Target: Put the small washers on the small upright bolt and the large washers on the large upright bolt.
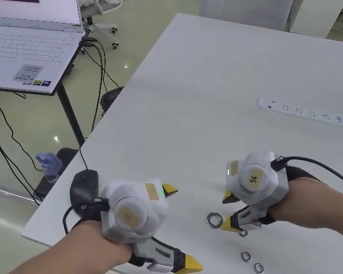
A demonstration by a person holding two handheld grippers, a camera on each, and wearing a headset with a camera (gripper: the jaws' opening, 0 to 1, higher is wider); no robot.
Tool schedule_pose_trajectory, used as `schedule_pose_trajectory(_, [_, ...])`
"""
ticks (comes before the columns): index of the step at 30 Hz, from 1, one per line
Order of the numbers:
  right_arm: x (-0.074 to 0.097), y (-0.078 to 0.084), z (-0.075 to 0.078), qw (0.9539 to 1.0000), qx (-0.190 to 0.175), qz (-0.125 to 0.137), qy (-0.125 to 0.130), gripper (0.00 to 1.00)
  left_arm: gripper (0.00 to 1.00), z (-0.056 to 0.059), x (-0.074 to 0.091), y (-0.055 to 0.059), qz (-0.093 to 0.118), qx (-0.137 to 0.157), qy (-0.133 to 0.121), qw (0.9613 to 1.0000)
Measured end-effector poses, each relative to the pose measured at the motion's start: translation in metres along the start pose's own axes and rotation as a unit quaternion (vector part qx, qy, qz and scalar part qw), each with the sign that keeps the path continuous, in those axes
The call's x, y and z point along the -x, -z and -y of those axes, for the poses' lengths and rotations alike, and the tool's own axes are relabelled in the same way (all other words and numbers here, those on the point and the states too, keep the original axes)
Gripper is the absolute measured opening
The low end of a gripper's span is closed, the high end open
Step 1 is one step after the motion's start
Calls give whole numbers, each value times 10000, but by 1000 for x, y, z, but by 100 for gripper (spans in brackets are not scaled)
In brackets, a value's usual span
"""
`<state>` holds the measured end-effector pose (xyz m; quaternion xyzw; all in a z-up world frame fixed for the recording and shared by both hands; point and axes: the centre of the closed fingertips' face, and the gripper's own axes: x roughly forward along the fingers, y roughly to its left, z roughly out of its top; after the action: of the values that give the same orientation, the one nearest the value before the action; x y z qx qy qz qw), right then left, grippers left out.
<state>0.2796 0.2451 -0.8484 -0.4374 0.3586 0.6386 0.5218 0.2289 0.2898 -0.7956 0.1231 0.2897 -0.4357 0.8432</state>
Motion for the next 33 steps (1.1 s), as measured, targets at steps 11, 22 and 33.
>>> schedule_pose_trajectory(11, [-21,5,3,9999,-11,-134,-1,34,89,2,-1,1,-31,-83,43,10000])
schedule_pose_trajectory(22, [-28,6,4,9997,-11,-225,-7,34,89,1,-2,-1,1,-54,50,10000])
schedule_pose_trajectory(33, [-31,8,8,9993,-11,-377,22,34,88,-1,0,1,25,3,7,10000])
